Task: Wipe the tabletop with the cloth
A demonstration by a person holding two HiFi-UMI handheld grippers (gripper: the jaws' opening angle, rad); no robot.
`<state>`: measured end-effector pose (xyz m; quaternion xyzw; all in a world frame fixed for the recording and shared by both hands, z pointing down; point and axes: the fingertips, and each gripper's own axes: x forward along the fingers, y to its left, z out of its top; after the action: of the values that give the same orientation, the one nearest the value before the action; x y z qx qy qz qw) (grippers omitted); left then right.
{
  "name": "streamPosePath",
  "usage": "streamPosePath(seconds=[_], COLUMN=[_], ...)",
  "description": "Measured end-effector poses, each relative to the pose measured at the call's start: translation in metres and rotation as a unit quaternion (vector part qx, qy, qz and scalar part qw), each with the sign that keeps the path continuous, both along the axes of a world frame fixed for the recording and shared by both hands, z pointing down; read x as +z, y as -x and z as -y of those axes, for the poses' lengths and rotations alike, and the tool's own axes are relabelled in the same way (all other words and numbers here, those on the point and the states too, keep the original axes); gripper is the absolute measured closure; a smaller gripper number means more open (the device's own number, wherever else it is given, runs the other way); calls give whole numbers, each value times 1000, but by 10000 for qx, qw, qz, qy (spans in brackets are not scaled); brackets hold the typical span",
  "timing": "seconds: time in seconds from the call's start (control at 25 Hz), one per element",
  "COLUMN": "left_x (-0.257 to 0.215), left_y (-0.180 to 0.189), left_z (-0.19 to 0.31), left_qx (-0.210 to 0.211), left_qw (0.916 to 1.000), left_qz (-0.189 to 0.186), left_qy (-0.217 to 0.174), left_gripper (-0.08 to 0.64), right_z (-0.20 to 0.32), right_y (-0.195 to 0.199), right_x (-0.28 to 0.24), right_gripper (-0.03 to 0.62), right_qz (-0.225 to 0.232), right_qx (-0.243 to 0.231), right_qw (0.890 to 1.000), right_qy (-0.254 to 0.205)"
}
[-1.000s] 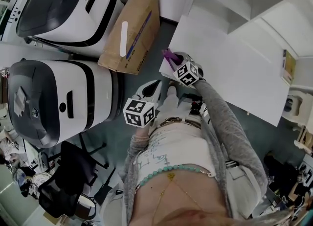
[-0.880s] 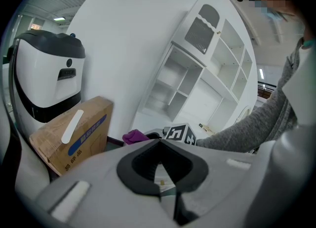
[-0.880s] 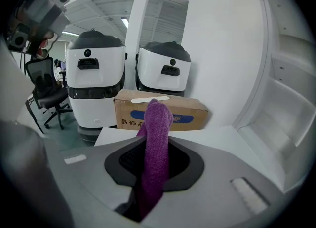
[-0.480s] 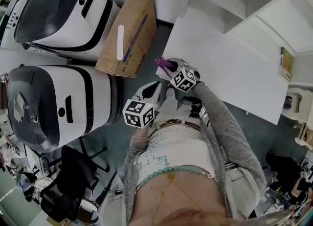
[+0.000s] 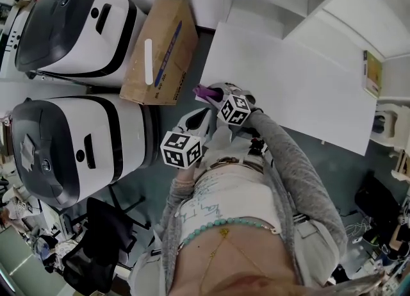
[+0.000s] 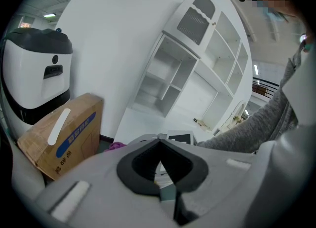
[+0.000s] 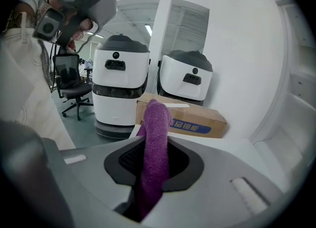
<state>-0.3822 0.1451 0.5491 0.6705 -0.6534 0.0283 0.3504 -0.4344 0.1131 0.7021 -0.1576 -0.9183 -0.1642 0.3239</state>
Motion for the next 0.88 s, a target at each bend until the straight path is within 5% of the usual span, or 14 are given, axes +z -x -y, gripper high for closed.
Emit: streamPosePath(seconds=[0.88], left_x=[2], left_y=[-69], left_z=[49], left_qx=[850], left_qw=[9963], left_qz=[-4], left_qy=[142], left_gripper=[560], right_z=[35], right_y=[-56], right_x=[0], right_gripper=[506], right_qz=[0], right_qx=[473], right_qw=[9988], right_qy=[117])
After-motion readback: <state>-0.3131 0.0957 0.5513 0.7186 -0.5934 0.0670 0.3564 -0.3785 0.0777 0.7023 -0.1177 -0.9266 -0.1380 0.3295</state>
